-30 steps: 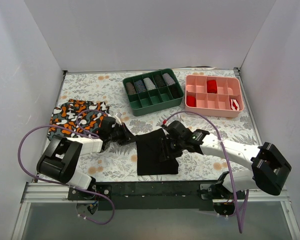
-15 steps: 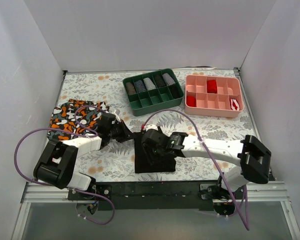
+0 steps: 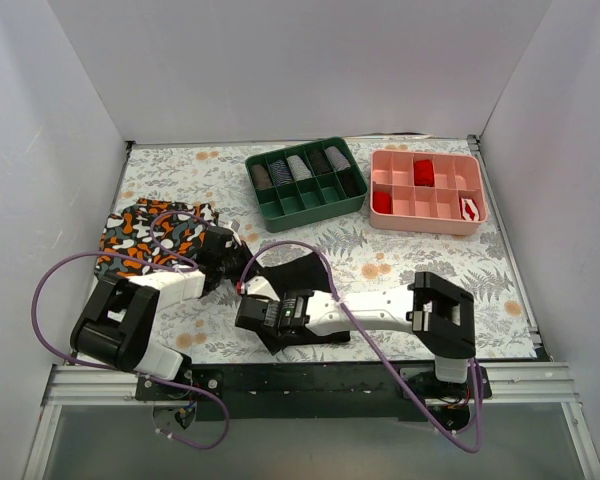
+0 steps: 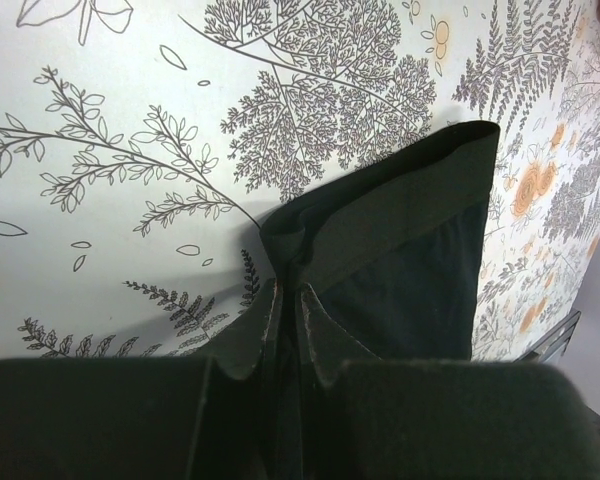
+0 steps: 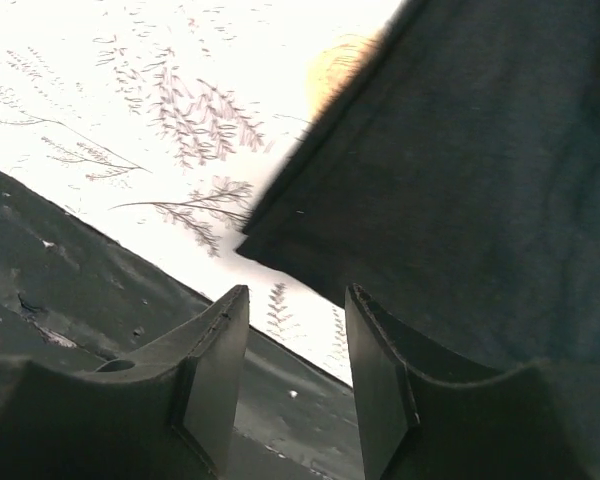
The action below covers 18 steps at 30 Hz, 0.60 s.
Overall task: Roll the underwear
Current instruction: Fold the underwear at the center of the board.
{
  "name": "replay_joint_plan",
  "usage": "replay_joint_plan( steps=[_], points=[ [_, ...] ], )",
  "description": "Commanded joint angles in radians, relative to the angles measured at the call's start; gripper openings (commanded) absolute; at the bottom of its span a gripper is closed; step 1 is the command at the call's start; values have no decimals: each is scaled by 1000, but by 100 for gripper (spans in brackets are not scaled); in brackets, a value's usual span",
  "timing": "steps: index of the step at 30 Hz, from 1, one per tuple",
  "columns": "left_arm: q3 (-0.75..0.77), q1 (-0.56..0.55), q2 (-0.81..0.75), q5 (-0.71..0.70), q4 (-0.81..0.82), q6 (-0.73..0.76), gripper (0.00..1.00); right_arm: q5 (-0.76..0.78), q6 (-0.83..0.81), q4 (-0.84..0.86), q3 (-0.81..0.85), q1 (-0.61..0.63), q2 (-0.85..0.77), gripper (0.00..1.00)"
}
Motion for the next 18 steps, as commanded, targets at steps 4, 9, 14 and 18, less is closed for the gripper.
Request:
replay_joint_plan(
  steps=[4,9,14,18],
  points=[
    [13,4,15,-32,2,7,0,35,-25,-42,125,34,75,48],
    [16,4,16,-42,-2,7,0,22,-33,-31,128,37,88,48],
    [10,4,12,-44,-6,6,0,14,-29,-29,136,37,105,47],
    [10,4,10,-48,-15,9,0,5,-30,-25,146,37,120,46]
  ],
)
